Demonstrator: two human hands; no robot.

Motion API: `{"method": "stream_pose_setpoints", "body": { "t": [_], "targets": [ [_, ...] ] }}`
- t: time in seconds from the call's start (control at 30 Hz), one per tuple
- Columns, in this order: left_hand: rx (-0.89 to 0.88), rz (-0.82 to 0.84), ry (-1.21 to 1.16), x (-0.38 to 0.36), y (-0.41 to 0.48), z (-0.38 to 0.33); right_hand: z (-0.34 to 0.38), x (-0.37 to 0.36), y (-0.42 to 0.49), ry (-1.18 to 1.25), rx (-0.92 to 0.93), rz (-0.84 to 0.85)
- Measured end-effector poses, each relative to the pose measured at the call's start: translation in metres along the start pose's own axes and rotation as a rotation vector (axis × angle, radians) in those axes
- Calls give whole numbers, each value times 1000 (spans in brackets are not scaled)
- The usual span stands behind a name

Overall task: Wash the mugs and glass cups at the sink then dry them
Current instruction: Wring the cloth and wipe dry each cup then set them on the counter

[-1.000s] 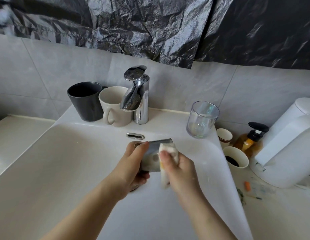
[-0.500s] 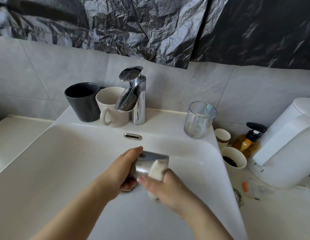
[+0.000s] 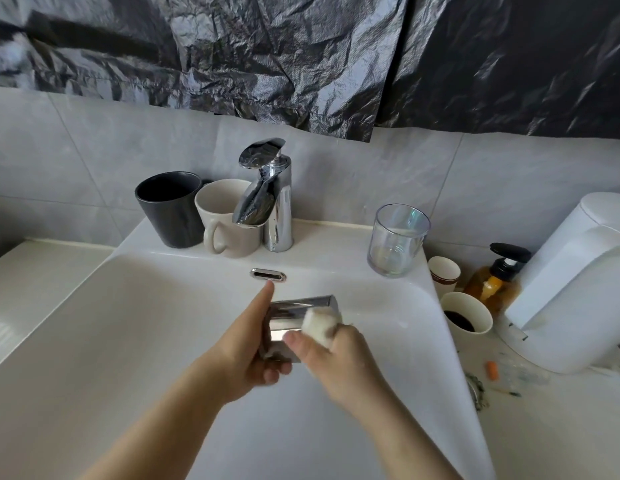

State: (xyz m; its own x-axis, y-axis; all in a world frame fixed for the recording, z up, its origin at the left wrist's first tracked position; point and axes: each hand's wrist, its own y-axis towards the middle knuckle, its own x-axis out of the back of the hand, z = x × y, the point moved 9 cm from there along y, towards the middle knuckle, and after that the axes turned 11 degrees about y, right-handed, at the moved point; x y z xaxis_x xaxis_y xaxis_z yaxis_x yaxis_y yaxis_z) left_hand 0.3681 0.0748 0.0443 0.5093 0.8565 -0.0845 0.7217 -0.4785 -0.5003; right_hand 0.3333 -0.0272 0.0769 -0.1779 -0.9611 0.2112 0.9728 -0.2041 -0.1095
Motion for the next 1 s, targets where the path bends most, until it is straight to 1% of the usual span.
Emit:
{"method": "stream_pose_setpoints", "body": {
  "t": [0.03,0.07,0.1,0.13,0.17,0.2,0.23,0.27,0.3,0.33,0.4,0.43,0.47,0.5,0.53,0.57,0.6,0.63,0.67,0.7,0.73,0.77,0.8,0.83,0.87,0.9,0.93,0.97,1.0],
  "targets": [
    [0,-88,-5,6,-2,-1,-2,-2,-1,51,-30,-21],
    [-94,-202,52,15,-7,-10,-6,-3,-2,222,-103,-43],
    [-264,-340,225,24,-15,-24,-12,-9,-2,438,-193,-31],
    [-474,-468,496,29,-28,-41,-16,-18,-2,636,-272,26],
    [-623,-531,788,26,-41,-51,-18,-27,-4,766,-335,92],
    [-744,-526,943,23,-49,-53,-16,-33,-6,807,-362,131],
    [-794,-477,964,26,-52,-50,-15,-38,-8,782,-358,147],
    [-784,-417,915,33,-53,-44,-14,-42,-10,721,-332,151],
    [-703,-343,791,41,-52,-40,-9,-45,-13,644,-287,139],
    [-562,-253,587,47,-51,-34,-2,-46,-15,575,-224,98],
    [-182,-62,161,49,-44,-10,15,-54,-19,379,-95,54],
    [-76,-54,48,52,-42,-3,21,-59,-21,266,-55,26],
    [-49,-99,29,59,-43,-3,19,-64,-20,251,-45,-5],
    [-124,-166,94,68,-48,-11,18,-70,-18,317,-71,-37],
    [-286,-280,215,80,-56,-25,13,-77,-16,432,-156,-52],
    [-512,-392,444,90,-67,-42,5,-87,-13,592,-271,-54],
    [-703,-455,747,96,-80,-53,1,-97,-12,727,-376,-59],
    [-842,-455,982,98,-89,-56,1,-106,-14,795,-451,-65],
    [-908,-429,1086,104,-92,-54,5,-116,-13,799,-462,-40],
    [-869,-366,1064,115,-91,-51,9,-124,-9,770,-432,-16],
    [-755,-280,937,126,-89,-49,13,-131,-7,671,-378,-8],
    [-586,-186,697,134,-87,-45,17,-132,-4,550,-308,-55],
    [-363,-89,430,139,-82,-34,27,-133,-4,435,-226,-101],
    [-165,-45,223,143,-77,-20,36,-138,-6,363,-171,-122],
    [-55,-70,111,150,-74,-11,43,-144,-9,312,-147,-130],
    [-43,-127,122,159,-74,-9,43,-149,-10,297,-152,-142],
    [-132,-210,210,167,-78,-15,39,-154,-10,330,-179,-162],
    [-303,-323,379,175,-86,-25,32,-158,-9,396,-235,-184],
    [-507,-427,654,178,-97,-38,27,-163,-11,495,-323,-200]
  ]
}}
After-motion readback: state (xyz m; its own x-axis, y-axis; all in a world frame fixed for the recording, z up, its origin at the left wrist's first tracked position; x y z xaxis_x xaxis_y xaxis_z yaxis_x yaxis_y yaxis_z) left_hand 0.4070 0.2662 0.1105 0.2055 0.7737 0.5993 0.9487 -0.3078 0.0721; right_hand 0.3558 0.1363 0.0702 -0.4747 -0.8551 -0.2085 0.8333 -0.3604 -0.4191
